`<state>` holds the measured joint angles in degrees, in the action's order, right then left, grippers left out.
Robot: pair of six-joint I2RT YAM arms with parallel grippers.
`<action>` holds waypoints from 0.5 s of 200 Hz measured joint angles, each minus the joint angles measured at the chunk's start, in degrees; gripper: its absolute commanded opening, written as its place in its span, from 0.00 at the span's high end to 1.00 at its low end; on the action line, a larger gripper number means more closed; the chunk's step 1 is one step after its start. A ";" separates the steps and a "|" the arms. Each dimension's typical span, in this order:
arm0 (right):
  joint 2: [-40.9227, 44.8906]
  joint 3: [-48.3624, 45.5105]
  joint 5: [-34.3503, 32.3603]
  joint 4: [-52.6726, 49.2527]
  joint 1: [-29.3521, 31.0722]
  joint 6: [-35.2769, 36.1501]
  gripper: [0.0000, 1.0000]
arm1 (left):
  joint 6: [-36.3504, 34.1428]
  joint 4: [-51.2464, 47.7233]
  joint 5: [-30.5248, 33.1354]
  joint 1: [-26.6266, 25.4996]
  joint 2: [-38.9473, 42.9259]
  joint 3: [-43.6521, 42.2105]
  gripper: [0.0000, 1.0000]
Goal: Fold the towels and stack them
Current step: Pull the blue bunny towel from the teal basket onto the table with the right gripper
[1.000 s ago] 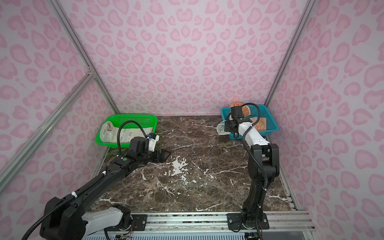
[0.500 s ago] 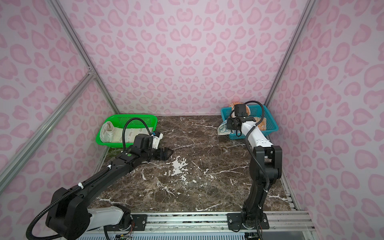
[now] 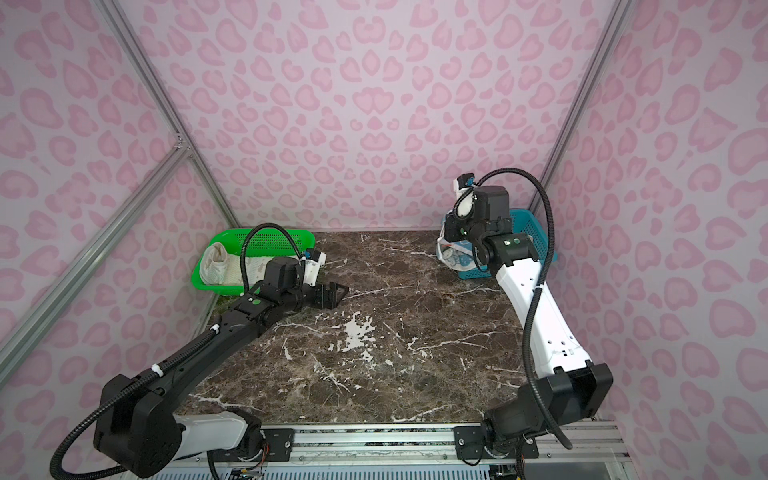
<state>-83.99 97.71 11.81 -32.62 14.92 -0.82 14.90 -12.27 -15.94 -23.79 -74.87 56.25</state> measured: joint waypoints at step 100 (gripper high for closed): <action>4.31 4.31 9.22 -6.27 16.57 2.69 1.00 | -5.70 -5.53 4.09 1.03 6.82 4.98 0.10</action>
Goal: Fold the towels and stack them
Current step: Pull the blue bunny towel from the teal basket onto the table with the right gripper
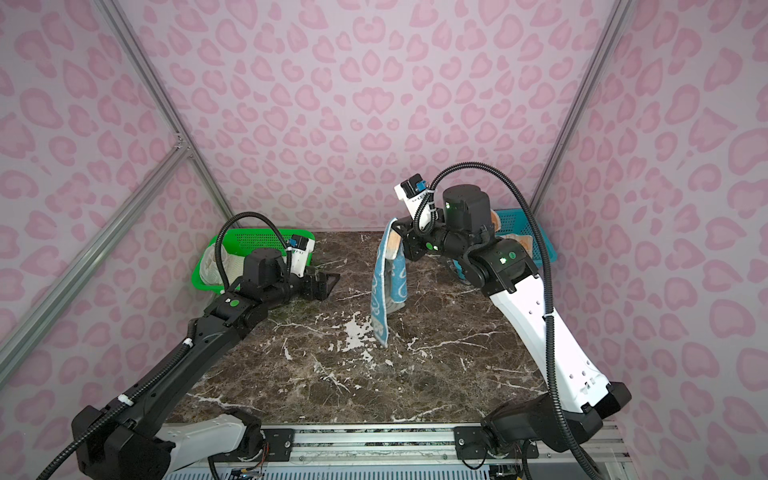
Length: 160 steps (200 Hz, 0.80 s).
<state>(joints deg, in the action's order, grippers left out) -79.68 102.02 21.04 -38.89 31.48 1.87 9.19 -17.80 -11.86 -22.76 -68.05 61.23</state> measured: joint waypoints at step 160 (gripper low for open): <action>-3.45 -24.83 -20.15 -5.64 -1.01 -2.64 0.43 | 0.28 -3.72 1.20 1.03 -5.62 -0.11 0.10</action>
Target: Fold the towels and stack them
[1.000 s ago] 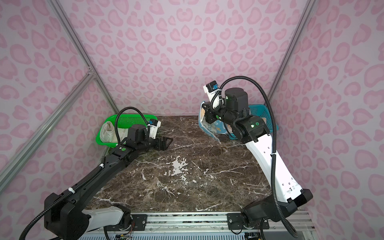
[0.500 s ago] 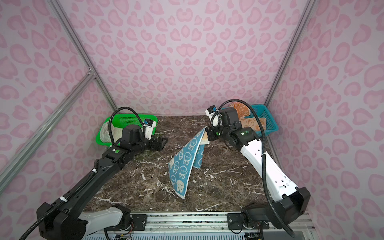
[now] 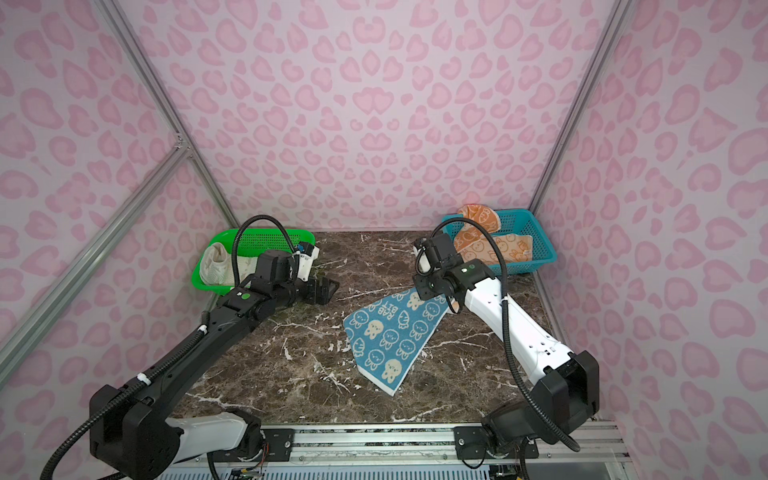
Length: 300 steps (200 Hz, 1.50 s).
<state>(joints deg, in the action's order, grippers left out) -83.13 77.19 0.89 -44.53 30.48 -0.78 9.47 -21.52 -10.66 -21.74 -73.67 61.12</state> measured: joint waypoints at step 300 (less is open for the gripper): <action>-14.78 -20.02 1.14 6.86 33.55 -14.60 1.00 | 2.80 -4.02 2.23 8.61 7.65 -6.91 0.10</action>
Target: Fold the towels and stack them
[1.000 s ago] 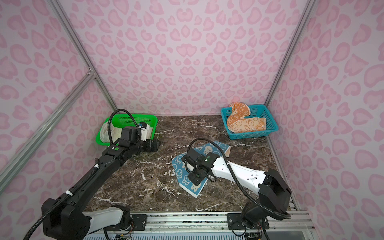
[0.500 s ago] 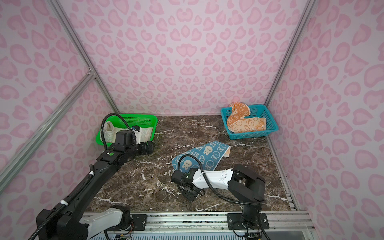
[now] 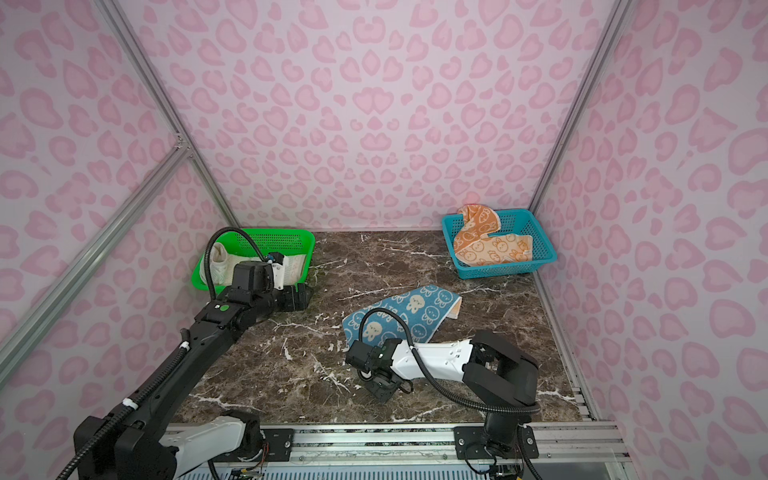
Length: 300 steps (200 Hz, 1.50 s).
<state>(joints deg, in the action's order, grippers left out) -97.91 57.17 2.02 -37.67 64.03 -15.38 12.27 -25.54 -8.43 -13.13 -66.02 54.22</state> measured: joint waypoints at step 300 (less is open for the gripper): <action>12.66 11.50 13.62 5.20 -26.08 -1.60 1.00 | -8.17 42.77 8.35 -30.32 -13.38 -16.02 0.14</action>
<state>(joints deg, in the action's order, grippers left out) -85.25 68.66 15.64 -32.47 37.95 -16.97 4.10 17.23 -0.08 -43.44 -79.40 38.20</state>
